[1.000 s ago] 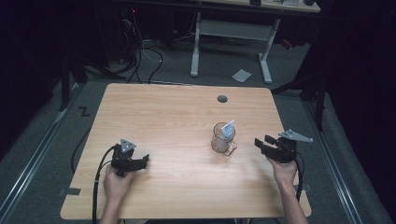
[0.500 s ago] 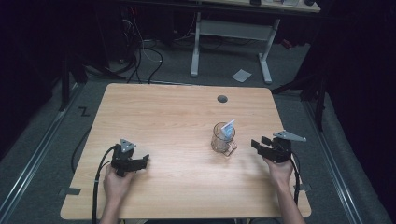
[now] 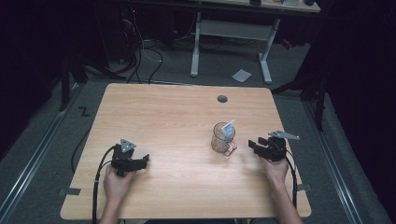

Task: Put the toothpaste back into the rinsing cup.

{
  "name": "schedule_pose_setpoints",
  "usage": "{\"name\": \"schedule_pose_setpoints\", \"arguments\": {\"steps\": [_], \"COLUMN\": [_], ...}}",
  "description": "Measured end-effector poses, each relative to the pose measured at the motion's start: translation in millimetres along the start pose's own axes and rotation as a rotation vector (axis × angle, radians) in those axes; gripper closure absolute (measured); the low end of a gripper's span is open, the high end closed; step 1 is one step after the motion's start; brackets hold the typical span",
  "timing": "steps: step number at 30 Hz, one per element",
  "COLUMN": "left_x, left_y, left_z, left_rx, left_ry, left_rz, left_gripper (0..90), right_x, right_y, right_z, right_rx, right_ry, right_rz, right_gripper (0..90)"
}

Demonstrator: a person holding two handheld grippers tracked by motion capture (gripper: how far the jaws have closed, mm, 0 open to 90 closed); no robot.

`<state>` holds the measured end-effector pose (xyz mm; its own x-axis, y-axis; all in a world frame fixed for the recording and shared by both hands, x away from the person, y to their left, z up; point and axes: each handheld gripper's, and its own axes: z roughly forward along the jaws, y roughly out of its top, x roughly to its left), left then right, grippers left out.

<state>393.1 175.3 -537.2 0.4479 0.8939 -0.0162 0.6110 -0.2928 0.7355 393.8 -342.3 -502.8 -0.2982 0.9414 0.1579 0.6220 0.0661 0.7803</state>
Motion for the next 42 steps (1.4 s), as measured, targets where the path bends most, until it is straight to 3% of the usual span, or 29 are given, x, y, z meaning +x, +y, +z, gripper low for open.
{"name": "schedule_pose_setpoints", "arguments": {"steps": [8, 16, 33, 42], "left_x": [0.0, 0.0, 0.0, 0.0], "left_y": [0.0, 0.0, 0.0, 0.0], "left_z": [0.0, 0.0, -0.1, 0.0], "left_rx": [0.0, 0.0, 0.001, 0.0], "left_ry": [0.0, 0.0, 0.0, 0.0], "left_rz": [0.0, 0.0, 0.0, 0.0], "left_gripper": [20.2, 20.2, 20.2, 20.2], "right_x": [1.8, 2.9, 2.0, 1.5], "right_y": [-3.5, -5.7, -9.2, -10.9], "right_z": [11.9, 18.6, 27.8, 30.6], "right_rx": [0.027, 0.041, 0.065, 0.086], "right_ry": [-0.011, -0.051, -0.119, -0.134], "right_rz": [-0.009, -0.044, -0.067, -0.073], "right_gripper": [45.0, 44.9, 44.5, 43.3]}}
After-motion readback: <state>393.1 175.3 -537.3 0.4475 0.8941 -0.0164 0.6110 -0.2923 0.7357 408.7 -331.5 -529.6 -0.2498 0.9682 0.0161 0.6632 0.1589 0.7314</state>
